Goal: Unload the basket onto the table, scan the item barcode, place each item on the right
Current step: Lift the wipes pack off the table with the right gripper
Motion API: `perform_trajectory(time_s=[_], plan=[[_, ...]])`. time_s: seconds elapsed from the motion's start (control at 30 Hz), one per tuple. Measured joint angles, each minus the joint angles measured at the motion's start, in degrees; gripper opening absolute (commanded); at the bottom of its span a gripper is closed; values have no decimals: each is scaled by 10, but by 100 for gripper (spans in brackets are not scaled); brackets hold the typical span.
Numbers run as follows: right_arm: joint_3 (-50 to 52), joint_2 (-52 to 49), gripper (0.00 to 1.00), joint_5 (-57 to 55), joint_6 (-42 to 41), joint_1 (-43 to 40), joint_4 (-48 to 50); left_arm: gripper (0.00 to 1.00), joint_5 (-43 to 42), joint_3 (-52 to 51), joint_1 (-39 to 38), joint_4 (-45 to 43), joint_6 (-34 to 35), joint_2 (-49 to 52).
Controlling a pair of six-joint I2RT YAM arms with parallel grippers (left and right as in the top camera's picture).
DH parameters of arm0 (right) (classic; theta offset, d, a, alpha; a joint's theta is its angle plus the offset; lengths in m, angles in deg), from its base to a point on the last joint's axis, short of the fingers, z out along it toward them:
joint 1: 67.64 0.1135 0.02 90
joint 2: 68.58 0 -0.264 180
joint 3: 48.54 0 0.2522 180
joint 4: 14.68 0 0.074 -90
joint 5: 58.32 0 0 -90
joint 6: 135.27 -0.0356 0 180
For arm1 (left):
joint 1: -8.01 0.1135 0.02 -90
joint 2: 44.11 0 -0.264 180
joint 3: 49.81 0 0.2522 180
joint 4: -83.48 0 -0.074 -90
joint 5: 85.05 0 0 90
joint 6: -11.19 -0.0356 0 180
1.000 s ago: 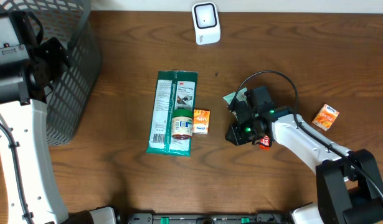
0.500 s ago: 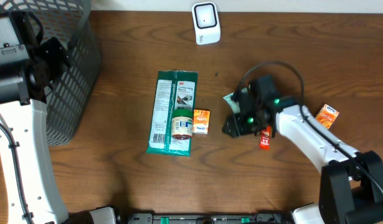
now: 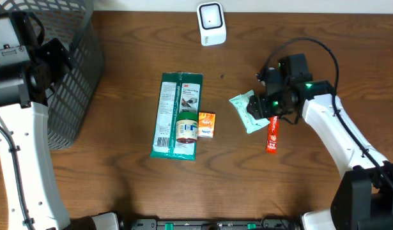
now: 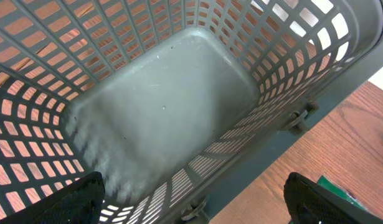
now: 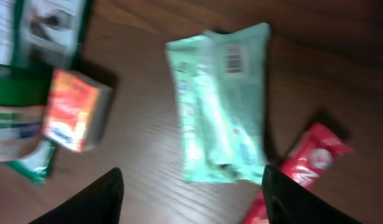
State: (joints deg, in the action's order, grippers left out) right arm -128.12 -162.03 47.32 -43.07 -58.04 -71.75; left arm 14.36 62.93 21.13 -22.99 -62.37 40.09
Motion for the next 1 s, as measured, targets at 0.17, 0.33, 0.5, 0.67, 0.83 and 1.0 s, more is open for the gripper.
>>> perform_trajectory(time_s=[0.17,0.33,0.5,0.67,0.83,1.0], plan=[[55,0,58,1,35,-19,64,92,0,0,0,0,0,0],[107,0,48,9,61,-25,147,92,0,0,0,0,0,0],[166,0,43,4,75,-26,243,93,0,0,0,0,0,0],[214,0,46,7,77,-26,315,93,0,0,0,0,0,0],[244,0,49,33,68,-26,363,92,0,0,0,0,0,0],[250,-7,42,44,52,-26,370,92,0,0,0,0,0,0]])
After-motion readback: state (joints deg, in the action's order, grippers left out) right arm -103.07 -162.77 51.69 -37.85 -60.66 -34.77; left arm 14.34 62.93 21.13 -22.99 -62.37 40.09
